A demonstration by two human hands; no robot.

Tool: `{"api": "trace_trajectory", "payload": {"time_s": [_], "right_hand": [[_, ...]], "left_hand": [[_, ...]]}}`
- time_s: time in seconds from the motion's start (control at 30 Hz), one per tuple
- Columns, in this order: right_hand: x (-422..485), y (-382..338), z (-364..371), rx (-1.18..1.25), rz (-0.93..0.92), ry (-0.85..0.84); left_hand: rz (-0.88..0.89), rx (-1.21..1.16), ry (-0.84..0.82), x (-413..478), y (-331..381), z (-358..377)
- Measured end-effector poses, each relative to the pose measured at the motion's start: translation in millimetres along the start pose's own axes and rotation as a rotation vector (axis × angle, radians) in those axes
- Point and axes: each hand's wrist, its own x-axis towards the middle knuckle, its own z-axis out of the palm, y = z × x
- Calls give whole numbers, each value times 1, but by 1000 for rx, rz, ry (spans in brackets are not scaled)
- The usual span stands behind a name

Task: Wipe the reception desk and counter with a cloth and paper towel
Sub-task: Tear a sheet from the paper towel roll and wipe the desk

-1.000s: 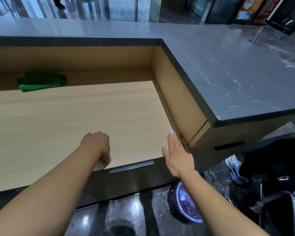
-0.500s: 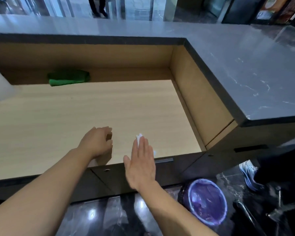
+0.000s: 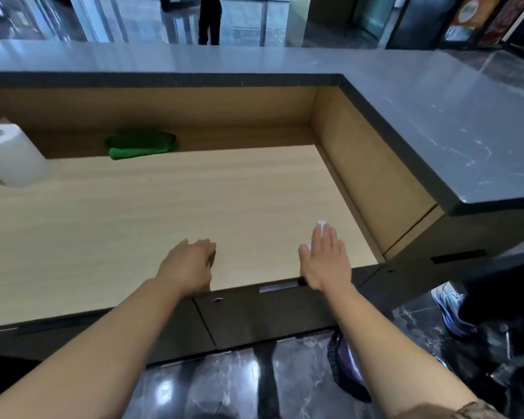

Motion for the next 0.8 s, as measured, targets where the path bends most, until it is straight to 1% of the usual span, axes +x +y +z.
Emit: {"api": "trace_trajectory", "payload": {"time_s": [0.1,0.2,0.27,0.37,0.5,0.57,0.63,0.7,0.8], "right_hand": [[23,30,-11,5,145,66],[50,24,-16,37,243,-14],[67,10,-17,40,243,-15],[79,-28,-16,15,121,-6],[67,-95,-5,-14,-166,-56],[50,-113,1,-39,-312,-78],[31,-113,5,-60,-433,-99],[13,-101,7,-76,-513,-116],[-8,-83,10,-104,-545,-116]], "left_hand": [[54,14,20,4,13,-1],[57,37,24,13,18,1],[43,58,14,19,17,6],[42,95,15,21,14,9],[-1,-7,-10,26,2,15],[-27,-62,-19,24,-1,14],[-22,-42,-12,18,0,9],[-45,-21,-31,10,5,1],[-49,-18,-30,6,10,-5]]}}
